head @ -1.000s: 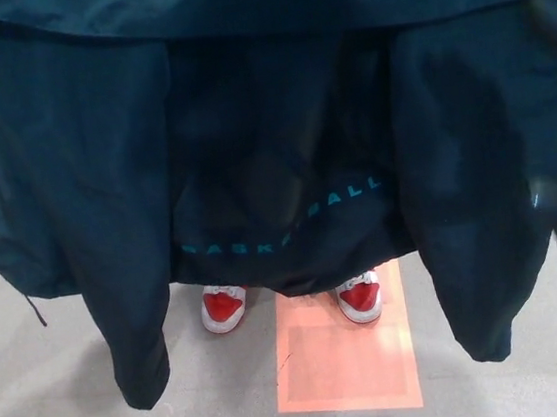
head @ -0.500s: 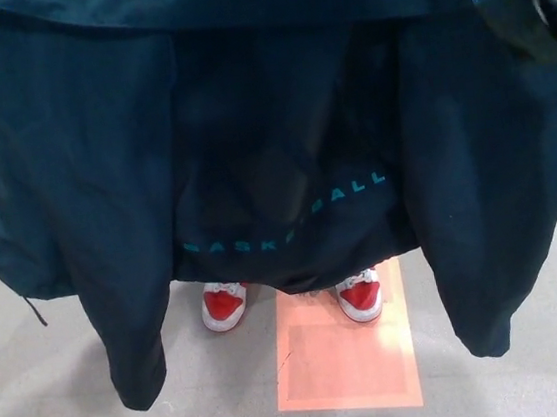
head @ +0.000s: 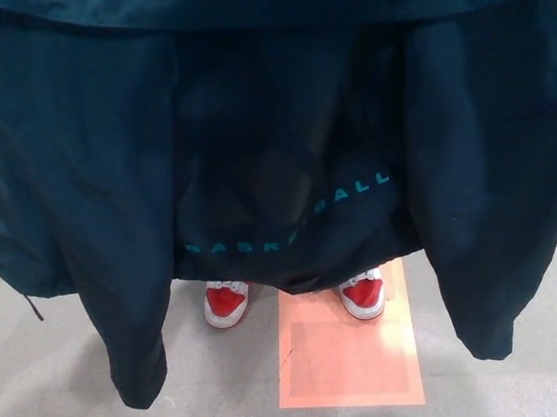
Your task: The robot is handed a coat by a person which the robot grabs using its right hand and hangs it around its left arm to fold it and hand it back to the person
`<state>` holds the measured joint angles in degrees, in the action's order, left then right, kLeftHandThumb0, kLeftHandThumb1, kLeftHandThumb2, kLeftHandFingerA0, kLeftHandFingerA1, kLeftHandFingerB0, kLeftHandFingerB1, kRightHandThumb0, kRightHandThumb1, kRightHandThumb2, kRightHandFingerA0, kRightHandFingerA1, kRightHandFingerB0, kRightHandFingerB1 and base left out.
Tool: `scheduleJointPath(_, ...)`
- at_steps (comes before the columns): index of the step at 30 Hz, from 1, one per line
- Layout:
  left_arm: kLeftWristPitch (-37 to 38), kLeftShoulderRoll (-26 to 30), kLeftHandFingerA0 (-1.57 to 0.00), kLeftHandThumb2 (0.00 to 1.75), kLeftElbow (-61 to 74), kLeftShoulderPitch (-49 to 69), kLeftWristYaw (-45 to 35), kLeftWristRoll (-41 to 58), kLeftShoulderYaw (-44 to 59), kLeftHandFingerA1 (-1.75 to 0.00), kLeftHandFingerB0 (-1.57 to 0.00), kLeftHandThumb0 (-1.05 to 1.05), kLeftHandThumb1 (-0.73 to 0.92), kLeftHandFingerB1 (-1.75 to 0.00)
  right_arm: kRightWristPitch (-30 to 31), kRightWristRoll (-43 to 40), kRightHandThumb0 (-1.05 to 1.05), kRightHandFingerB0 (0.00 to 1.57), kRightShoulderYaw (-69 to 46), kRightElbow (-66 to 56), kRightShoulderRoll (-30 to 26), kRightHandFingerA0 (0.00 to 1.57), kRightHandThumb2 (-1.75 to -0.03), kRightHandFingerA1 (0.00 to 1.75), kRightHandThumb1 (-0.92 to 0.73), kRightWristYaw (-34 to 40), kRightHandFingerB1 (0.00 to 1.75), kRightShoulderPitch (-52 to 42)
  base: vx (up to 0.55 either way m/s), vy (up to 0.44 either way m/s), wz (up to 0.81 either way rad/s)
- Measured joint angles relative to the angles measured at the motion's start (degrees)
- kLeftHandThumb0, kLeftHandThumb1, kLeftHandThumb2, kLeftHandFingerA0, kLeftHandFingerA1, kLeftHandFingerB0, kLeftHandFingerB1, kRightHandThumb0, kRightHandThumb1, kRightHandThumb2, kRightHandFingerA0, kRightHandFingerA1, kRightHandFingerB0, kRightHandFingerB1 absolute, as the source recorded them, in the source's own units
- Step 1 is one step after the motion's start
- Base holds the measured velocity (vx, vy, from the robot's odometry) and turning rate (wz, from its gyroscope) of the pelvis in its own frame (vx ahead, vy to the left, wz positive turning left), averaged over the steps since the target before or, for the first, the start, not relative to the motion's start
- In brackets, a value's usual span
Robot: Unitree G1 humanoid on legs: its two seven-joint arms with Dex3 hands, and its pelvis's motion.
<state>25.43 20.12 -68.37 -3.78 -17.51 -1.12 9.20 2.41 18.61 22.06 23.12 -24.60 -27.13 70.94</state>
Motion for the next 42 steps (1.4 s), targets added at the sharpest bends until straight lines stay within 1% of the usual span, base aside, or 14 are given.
scheduleJointPath(9, 0.2, 0.0, -0.05, 1.12, -0.1, 0.1, -1.0, 0.1, 0.5, -0.18, -0.05, -0.88, 0.84, -0.17, 4.3, 0.7, -0.86, 0.09, 3.5, 17.6, 3.5, 0.02, -1.02, 0.27, -0.66, -8.4, 0.32, 10.8, 0.00, 0.000, 0.00)
scheduleJointPath(10, 0.2, 0.0, -0.05, 1.12, -0.1, 0.2, -1.3, 0.1, 0.6, -0.19, -0.05, -0.86, 0.84, -0.18, 4.4, 0.8, -0.90, 0.15, 4.2, 19.6, 4.0, 0.08, -0.66, 0.26, -0.82, -9.7, 0.27, 11.9, 0.00, 0.000, 0.00)
scheduleJointPath(11, 0.2, 0.0, -0.06, 1.12, -0.1, 0.2, -1.4, 0.1, 0.7, -0.22, -0.06, -0.86, 0.84, -0.18, 4.4, 0.9, -0.91, 0.13, 4.6, 20.7, 4.2, 0.07, -0.65, 0.26, -0.78, -10.5, 0.26, 12.5, 0.00, 0.000, 0.00)
scheduleJointPath(13, 0.2, 0.0, -0.06, 1.12, -0.1, 0.2, -1.9, 0.2, 0.8, -0.21, -0.05, -0.87, 0.84, -0.17, 4.4, 1.4, -0.94, 0.06, 6.4, 24.1, 4.7, 0.02, -0.74, 0.20, -0.66, -12.7, 0.22, 14.5, 0.00, 0.000, 0.00)
scheduleJointPath(14, 0.2, 0.0, -0.06, 1.12, -0.1, 0.2, -2.0, 0.2, 0.8, -0.23, -0.06, -0.84, 0.83, -0.21, 4.4, 1.7, -0.95, 0.04, 7.2, 25.3, 5.0, 0.01, -1.04, 0.10, -0.66, -13.6, 0.12, 15.1, 0.00, 0.000, 0.00)
scheduleJointPath(27, 0.2, 0.0, -0.06, 1.12, -0.1, 0.2, -3.9, 0.3, 1.5, -0.24, -0.06, -0.84, 0.80, -0.23, 5.1, 2.7, -1.01, 0.07, 11.4, 36.7, 9.3, 0.02, -0.99, 0.00, -0.64, -26.1, 0.04, 22.3, 0.00, 0.000, 0.00)
scheduleJointPath(29, 0.2, 0.0, -0.05, 1.12, -0.1, 0.2, -4.2, 0.4, 1.7, -0.24, -0.06, -0.85, 0.80, -0.22, 5.0, 2.8, -0.87, 0.14, 11.5, 38.2, 9.8, 0.00, -0.96, 0.16, -0.56, -28.5, 0.24, 22.9, 0.00, 0.000, 0.00)
scheduleJointPath(32, 0.2, 0.0, -0.06, 1.12, -0.1, 0.1, -4.8, 0.7, 2.2, -0.17, -0.06, -0.90, 0.83, -0.17, 4.4, 3.3, -0.89, 0.32, 12.2, 39.8, 10.5, 0.16, -0.93, 0.41, -0.58, -31.2, 0.43, 23.9, 0.00, 0.000, 0.00)
scheduleJointPath(34, 0.2, 0.0, -0.06, 1.12, -0.1, 0.0, -5.5, 1.1, 2.7, -0.18, -0.06, -0.89, 0.83, -0.17, 3.4, 4.6, -0.88, 0.42, 14.2, 40.8, 11.2, 0.67, -0.60, 0.43, -0.64, -32.5, 0.34, 24.6, 0.00, 0.000, 0.00)
scheduleJointPath(35, 0.2, 0.0, -0.06, 1.11, -0.1, 0.0, -5.8, 1.4, 2.9, -0.24, -0.06, -0.84, 0.79, -0.23, 3.4, 5.4, -0.85, 0.31, 15.3, 41.1, 11.7, 0.96, -0.89, 0.62, -0.48, -32.5, 0.43, 24.7, 0.00, 0.000, 0.00)
scheduleJointPath(38, 0.2, 0.0, -0.06, 1.11, -0.1, -0.1, -6.3, 1.7, 3.1, -0.24, -0.06, -0.84, 0.80, -0.25, 3.9, 7.5, -0.89, 0.49, 17.2, 41.2, 12.7, 1.09, -0.67, 0.59, -0.55, -30.5, 0.41, 24.6, 0.00, 0.000, 0.00)
scheduleJointPath(39, 0.2, 0.0, -0.07, 1.10, -0.1, -0.1, -6.4, 1.8, 3.1, -0.28, -0.06, -0.84, 0.79, -0.25, 4.1, 8.4, -0.68, 0.60, 17.6, 40.8, 12.9, 0.98, -0.67, 0.62, -0.89, -29.0, 0.41, 24.3, 0.00, 0.000, 0.00)
scheduleJointPath(41, 0.2, 0.0, -0.06, 1.11, -0.1, -0.1, -6.4, 1.8, 3.1, -0.30, -0.06, -0.82, 0.80, -0.22, 4.2, 9.2, -0.61, 0.65, 17.9, 39.6, 12.8, 0.99, -0.69, 0.69, -0.92, -26.9, 0.43, 23.5, 0.00, 0.000, 0.00)
scheduleJointPath(42, 0.2, 0.0, -0.11, 0.72, -0.1, -0.1, -6.5, 1.8, 3.1, -0.28, -0.08, -0.77, 0.92, -0.24, 4.2, 9.5, -0.54, 0.68, 17.9, 39.0, 12.8, 1.00, -0.70, 0.97, -0.92, -25.9, 0.46, 23.1, 0.00, 0.000, 0.00)
